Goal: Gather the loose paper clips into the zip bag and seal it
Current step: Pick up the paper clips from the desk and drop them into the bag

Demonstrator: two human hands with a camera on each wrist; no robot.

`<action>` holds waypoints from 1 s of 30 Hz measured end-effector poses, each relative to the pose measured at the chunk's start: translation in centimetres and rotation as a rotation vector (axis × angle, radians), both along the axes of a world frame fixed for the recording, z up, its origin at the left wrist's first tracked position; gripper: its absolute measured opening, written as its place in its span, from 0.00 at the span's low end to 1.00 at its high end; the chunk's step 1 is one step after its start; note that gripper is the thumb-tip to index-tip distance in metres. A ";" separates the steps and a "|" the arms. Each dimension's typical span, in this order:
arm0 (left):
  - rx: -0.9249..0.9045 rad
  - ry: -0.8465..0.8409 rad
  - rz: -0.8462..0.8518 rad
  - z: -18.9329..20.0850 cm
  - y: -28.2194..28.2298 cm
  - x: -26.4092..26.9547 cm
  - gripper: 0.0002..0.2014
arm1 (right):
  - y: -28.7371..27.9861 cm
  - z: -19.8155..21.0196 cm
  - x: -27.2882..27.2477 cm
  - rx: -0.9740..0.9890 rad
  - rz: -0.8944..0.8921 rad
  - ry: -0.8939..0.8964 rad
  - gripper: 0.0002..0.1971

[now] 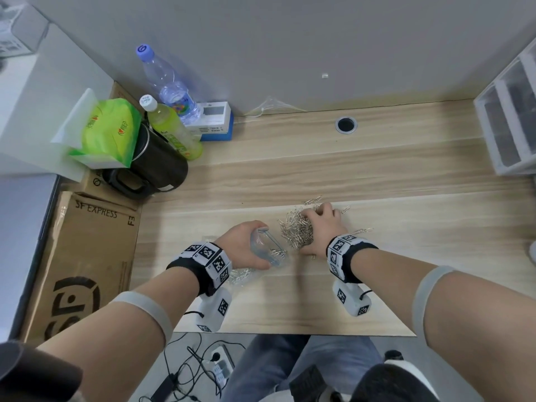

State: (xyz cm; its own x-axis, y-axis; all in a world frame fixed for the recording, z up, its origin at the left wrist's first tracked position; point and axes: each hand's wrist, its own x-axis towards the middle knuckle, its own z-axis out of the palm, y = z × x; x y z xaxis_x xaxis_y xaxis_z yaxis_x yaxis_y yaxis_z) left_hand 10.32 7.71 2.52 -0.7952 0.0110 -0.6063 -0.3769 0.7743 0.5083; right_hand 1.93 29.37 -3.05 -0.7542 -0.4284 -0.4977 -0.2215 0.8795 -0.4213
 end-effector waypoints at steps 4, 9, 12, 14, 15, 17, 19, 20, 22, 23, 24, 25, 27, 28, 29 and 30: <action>0.010 0.004 0.002 -0.1 0.0 -0.1 0.42 | -0.3 -0.1 -0.1 -0.010 0.029 0.002 0.51; 0.011 0.003 0.005 -0.2 -0.1 -0.2 0.43 | -1.0 0.1 -0.6 0.024 0.111 0.007 0.45; 0.008 -0.012 0.006 -0.2 -0.1 -0.3 0.44 | -1.0 -0.1 -0.7 -0.013 0.116 0.006 0.32; 0.007 -0.024 0.010 -0.1 -0.1 -0.4 0.45 | -0.8 -0.2 -0.7 -0.039 0.110 0.019 0.24; 0.003 -0.028 0.008 -0.1 0.0 -0.4 0.45 | -0.8 -0.2 -0.7 -0.053 0.106 0.022 0.20; -0.009 -0.036 0.001 0.0 0.0 -0.6 0.45 | -0.5 -0.3 -0.8 -0.087 0.095 0.007 0.14; -0.021 -0.043 -0.003 0.1 0.1 -0.8 0.46 | -0.2 -0.3 -0.9 -0.102 0.091 -0.002 0.11; -0.023 -0.047 -0.005 0.2 0.1 -0.9 0.47 | -0.1 -0.4 -1.0 -0.104 0.089 -0.002 0.10; -0.027 -0.052 -0.016 0.2 0.2 -1.0 0.46 | 0.0 -0.2 -1.2 -0.109 0.079 -0.009 0.12; -0.030 -0.052 -0.025 0.2 0.2 -1.1 0.46 | 0.1 -0.1 -1.4 -0.109 0.071 -0.018 0.12; -0.032 -0.051 -0.035 0.2 0.3 -1.2 0.47 | 0.2 0.1 -1.6 -0.103 0.059 -0.032 0.12; -0.035 -0.052 -0.047 0.2 0.3 -1.3 0.48 | 0.3 0.3 -1.9 -0.099 0.048 -0.040 0.12; -0.041 -0.060 -0.067 0.3 0.5 -1.5 0.49 | 0.7 0.7 -2.4 -0.094 0.030 -0.052 0.11; -0.043 -0.061 -0.072 0.4 0.6 -1.5 0.49 | 0.9 1.0 -2.7 -0.099 0.018 -0.064 0.10; -0.044 -0.065 -0.074 0.5 0.8 -1.5 0.50 | 1.1 1.3 -2.9 -0.111 0.003 -0.081 0.09; -0.042 -0.070 -0.076 0.6 0.9 -1.5 0.51 | 1.3 1.6 -3.1 -0.131 -0.011 -0.100 0.08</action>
